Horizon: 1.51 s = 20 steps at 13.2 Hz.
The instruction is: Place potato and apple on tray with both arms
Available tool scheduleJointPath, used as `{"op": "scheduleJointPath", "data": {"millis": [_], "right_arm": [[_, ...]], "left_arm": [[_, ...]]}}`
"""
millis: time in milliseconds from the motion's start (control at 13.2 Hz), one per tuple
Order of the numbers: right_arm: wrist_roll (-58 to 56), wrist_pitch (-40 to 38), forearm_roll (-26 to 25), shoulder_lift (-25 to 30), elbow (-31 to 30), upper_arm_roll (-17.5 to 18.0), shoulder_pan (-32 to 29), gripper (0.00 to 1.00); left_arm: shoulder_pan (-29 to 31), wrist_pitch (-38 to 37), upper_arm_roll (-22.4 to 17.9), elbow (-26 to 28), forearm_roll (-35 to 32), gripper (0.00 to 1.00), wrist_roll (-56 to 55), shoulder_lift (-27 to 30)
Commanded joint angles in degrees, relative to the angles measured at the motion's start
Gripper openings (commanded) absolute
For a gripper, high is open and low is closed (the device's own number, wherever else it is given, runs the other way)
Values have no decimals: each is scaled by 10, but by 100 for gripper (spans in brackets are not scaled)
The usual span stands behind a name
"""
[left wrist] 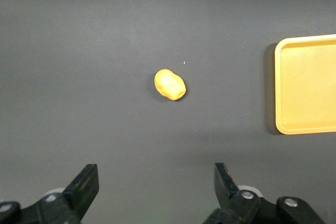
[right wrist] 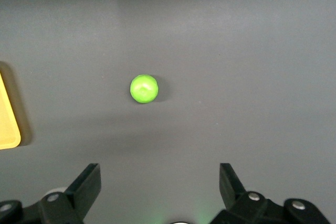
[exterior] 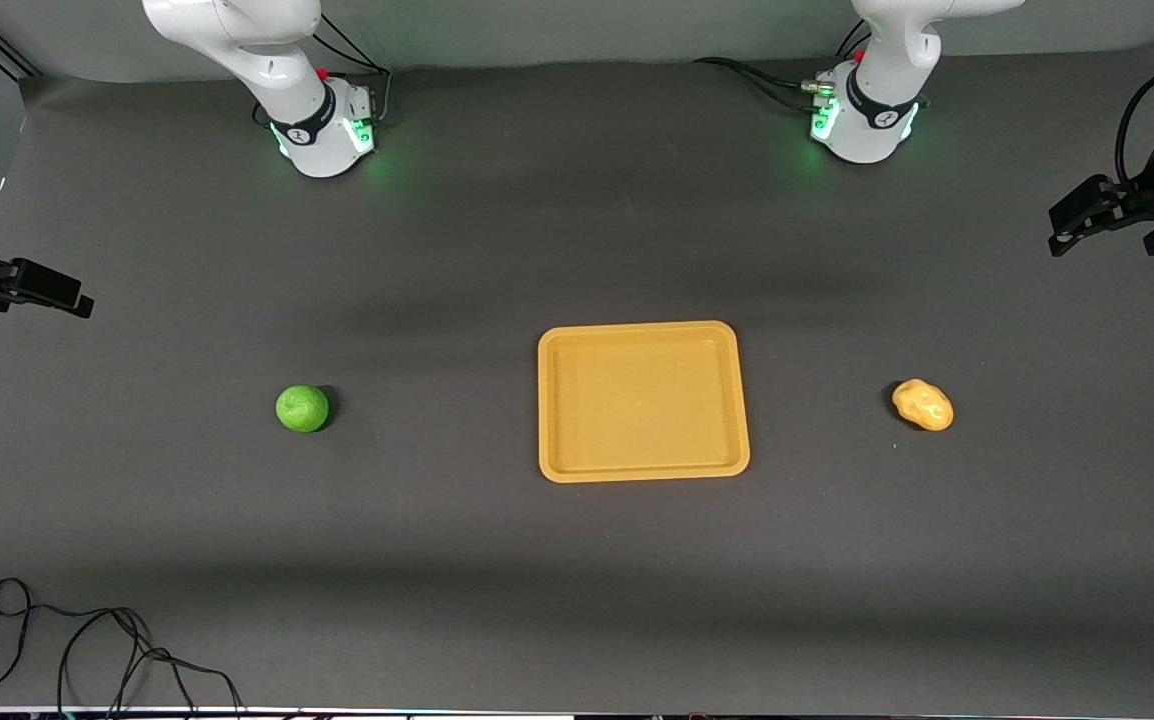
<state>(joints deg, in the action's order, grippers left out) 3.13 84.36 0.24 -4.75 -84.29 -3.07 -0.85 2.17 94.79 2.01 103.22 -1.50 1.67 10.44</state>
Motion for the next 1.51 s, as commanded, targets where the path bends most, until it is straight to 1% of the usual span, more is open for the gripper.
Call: {"op": "scheduleJointPath", "data": {"millis": [0, 151, 303, 529, 605, 1059, 1210, 1361, 1437], "right_arm": [[-7, -1, 5, 5, 1, 6, -6, 100], [-6, 1, 5, 8, 0, 6, -5, 100], [-6, 1, 5, 8, 0, 6, -5, 100], [-6, -1, 4, 9, 0, 7, -5, 100], [-5, -1, 4, 9, 0, 7, -4, 100], [-4, -1, 3, 9, -3, 6, 4, 100], [-4, -1, 3, 8, -3, 7, 4, 100], [-4, -1, 3, 8, -3, 6, 4, 100], [-4, -1, 3, 7, -3, 6, 4, 100]], "left_arm": [[3, 8, 1, 8, 0, 98, 5, 5], [3, 12, 1, 14, 0, 98, 5, 5], [3, 29, 1, 41, 0, 98, 3, 19], [3, 102, 1, 88, 0, 98, 3, 9], [3, 115, 1, 104, 0, 98, 3, 10], [0, 120, 2, 108, 0, 98, 0, 10], [-2, 132, 2, 110, 0, 97, -2, -1], [-1, 179, 3, 133, 0, 97, -3, -22], [-2, 221, 2, 161, 0, 97, -3, -25]]}}
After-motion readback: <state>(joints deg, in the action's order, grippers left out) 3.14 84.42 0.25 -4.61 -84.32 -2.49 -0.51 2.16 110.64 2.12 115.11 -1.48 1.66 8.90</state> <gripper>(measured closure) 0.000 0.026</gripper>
